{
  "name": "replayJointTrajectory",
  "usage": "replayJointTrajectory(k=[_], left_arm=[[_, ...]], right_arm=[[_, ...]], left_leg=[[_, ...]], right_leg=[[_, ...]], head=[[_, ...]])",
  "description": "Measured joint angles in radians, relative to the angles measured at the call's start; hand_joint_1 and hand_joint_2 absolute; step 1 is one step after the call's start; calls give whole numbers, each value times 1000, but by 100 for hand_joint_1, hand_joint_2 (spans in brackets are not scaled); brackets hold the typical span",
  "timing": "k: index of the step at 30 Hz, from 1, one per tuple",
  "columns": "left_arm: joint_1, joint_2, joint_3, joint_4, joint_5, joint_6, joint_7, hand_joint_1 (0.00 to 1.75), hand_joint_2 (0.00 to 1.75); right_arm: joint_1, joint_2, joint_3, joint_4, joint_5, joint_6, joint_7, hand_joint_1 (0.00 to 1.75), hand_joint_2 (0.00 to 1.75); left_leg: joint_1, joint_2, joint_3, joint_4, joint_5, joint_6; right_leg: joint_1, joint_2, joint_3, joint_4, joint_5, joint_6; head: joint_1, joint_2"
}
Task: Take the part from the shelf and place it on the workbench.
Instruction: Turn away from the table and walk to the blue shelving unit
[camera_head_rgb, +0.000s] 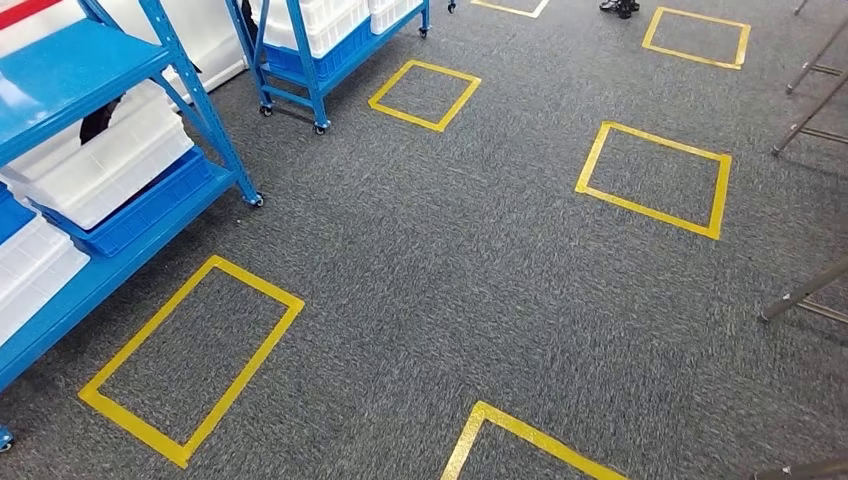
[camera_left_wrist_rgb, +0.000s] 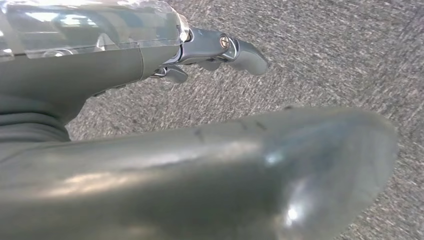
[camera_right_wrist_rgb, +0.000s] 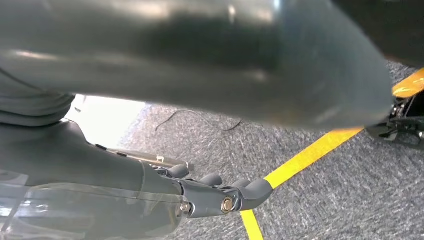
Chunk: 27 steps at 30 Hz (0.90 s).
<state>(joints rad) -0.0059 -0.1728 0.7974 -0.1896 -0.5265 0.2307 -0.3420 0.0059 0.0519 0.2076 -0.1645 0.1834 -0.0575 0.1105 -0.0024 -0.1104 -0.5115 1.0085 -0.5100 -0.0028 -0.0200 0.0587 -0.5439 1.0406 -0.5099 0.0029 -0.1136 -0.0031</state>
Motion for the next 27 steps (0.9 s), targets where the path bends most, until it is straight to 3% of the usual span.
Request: replayJointTrajectory(k=[1,3,5,6,7,8,9,10,12,14,16,18,20,22,23,24,25,27], left_arm=[[1,0,0,0,-3,3,1,0,0],[1,1,0,0,-11,8,5,0,0],[-1,2,0,0,-17,11,7,0,0],[-2,2,-1,0,-19,11,7,0,0],[-2,2,-1,0,-22,12,8,0,0],[0,2,-1,0,-24,12,8,0,0],[1,2,-2,0,-27,12,9,0,0],[3,2,-2,0,-30,12,10,0,0],[3,3,-4,0,-35,12,11,0,0],[-1,4,-6,0,-40,12,12,0,0],[-3,5,-7,0,-46,11,13,0,0],[0,7,-8,0,-50,11,13,0,0],[-2,8,-10,0,-53,9,15,0,0],[-7,8,-13,0,-55,6,16,0,0],[-8,8,-14,0,-56,4,17,0,0],[-9,8,-15,0,-57,2,17,0,0],[-8,8,-16,0,-58,0,19,0,0],[-7,8,-20,0,-60,-3,21,0,0]], right_arm=[[-2,0,-1,0,0,2,1,0,0],[-3,1,-4,0,-3,4,6,0,0],[-1,1,-8,1,-6,4,12,0,0],[1,1,-10,1,-7,4,14,0,0],[1,1,-11,2,-8,3,16,0,0],[0,1,-13,2,-10,3,18,0,0],[0,2,-14,2,-12,3,20,0,0],[-1,2,-16,2,-15,2,22,0,0],[-1,3,-18,3,-19,2,24,0,0],[-3,3,-21,4,-21,3,25,0,0],[-10,5,-23,4,-23,3,25,0,0],[-15,7,-25,3,-23,3,26,0,0],[-13,7,-27,2,-23,3,27,0,0],[-11,8,-29,3,-23,3,26,0,0],[-10,8,-30,3,-23,3,25,0,0],[-10,8,-31,3,-23,3,25,0,0],[-10,8,-31,3,-23,3,25,0,0],[-6,8,-32,4,-23,3,25,0,0]], left_leg=[[2,-4,1,0,0,-5],[1,27,-14,36,-19,-14],[1,81,-80,151,-63,-22],[3,94,-125,222,-83,-25],[4,100,-165,277,-90,-26],[5,102,-190,299,-78,-26],[6,105,-195,282,-44,-24],[5,111,-181,228,3,-20],[-6,147,-135,107,74,-6],[-19,172,-113,53,80,9],[-21,156,-109,39,72,20],[-14,134,-96,22,72,29],[-10,114,-85,12,71,38],[-9,89,-80,11,66,42],[-9,75,-76,11,63,41],[-9,61,-70,11,60,40],[-8,47,-62,12,55,37],[-8,23,-51,16,45,29]], right_leg=[[0,-10,5,-3,1,-6],[-1,-32,19,-16,-1,-17],[0,-59,35,-24,-10,-27],[2,-72,41,-25,-16,-30],[4,-84,48,-25,-24,-31],[6,-95,57,-26,-32,-32],[7,-105,68,-26,-41,-31],[8,-115,81,-26,-51,-31],[11,-134,104,-27,-71,-25],[14,-152,113,-30,-84,-16],[16,-170,121,-37,-91,-6],[15,-145,122,-17,-111,0],[11,-89,72,84,-158,2],[8,-65,-17,218,-198,4],[7,-63,-49,252,-192,5],[7,-61,-61,246,-164,5],[6,-58,-55,202,-117,5],[4,-22,-18,75,-33,2]], head=[[0,0],[0,0],[0,0],[0,0],[0,0],[0,0],[0,0],[0,0],[0,0],[-1,0],[0,0],[0,0],[0,0],[0,0],[0,0],[0,0],[0,0],[0,0]])
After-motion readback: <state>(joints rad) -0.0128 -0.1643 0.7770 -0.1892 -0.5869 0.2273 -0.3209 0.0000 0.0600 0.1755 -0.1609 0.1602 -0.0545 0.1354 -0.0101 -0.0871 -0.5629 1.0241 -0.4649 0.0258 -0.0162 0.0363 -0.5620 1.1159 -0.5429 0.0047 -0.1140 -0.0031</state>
